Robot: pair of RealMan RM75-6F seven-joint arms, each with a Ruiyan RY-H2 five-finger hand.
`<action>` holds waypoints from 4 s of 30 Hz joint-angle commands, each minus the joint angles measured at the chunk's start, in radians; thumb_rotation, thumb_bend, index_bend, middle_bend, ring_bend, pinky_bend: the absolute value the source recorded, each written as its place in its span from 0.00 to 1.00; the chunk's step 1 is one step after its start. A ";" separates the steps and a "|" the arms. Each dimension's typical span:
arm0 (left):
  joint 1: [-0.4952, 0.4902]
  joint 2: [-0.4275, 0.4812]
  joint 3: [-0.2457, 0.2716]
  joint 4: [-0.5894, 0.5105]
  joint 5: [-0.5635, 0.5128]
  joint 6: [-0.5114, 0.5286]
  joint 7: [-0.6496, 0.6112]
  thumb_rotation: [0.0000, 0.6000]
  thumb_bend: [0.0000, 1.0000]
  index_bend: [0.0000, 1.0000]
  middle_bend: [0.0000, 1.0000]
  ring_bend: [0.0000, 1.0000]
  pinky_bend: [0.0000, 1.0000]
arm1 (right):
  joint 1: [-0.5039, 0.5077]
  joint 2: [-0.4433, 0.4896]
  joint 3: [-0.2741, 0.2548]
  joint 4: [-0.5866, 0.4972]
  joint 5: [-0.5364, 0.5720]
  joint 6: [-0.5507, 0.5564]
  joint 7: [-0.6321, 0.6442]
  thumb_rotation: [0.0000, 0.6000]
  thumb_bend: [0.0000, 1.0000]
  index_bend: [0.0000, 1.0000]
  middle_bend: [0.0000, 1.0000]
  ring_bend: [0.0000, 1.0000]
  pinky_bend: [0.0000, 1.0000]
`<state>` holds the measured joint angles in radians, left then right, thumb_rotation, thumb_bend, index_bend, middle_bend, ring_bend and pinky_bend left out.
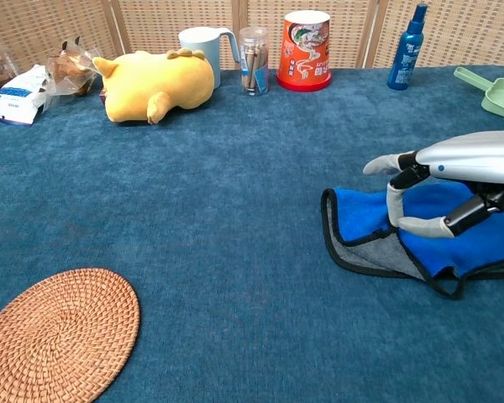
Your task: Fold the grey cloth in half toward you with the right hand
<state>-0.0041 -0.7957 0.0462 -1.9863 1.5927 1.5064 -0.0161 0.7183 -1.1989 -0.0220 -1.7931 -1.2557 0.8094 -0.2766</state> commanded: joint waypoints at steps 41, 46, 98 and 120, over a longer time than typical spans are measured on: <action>0.003 0.002 -0.001 0.001 0.000 0.007 -0.006 1.00 0.28 0.00 0.00 0.00 0.00 | 0.007 -0.074 0.012 0.022 0.036 -0.003 -0.068 0.26 0.37 0.35 0.00 0.00 0.19; 0.004 0.003 -0.001 0.001 0.001 0.009 -0.008 1.00 0.28 0.00 0.00 0.00 0.00 | 0.008 -0.070 0.006 0.002 0.044 -0.008 -0.078 0.26 0.37 0.41 0.00 0.00 0.19; 0.006 0.006 -0.001 0.005 0.004 0.013 -0.012 1.00 0.28 0.00 0.00 0.00 0.00 | -0.318 -0.106 0.132 0.347 -0.256 0.694 0.491 1.00 0.54 0.57 0.48 0.42 0.72; 0.015 0.003 -0.009 -0.022 -0.005 0.036 -0.015 1.00 0.28 0.00 0.00 0.00 0.00 | -0.503 0.065 0.068 0.304 -0.249 0.742 0.544 1.00 0.05 0.26 0.07 0.00 0.27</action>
<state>0.0083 -0.7955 0.0398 -2.0041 1.5865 1.5351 -0.0226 0.2308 -1.1413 0.0450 -1.4791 -1.5015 1.5310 0.2726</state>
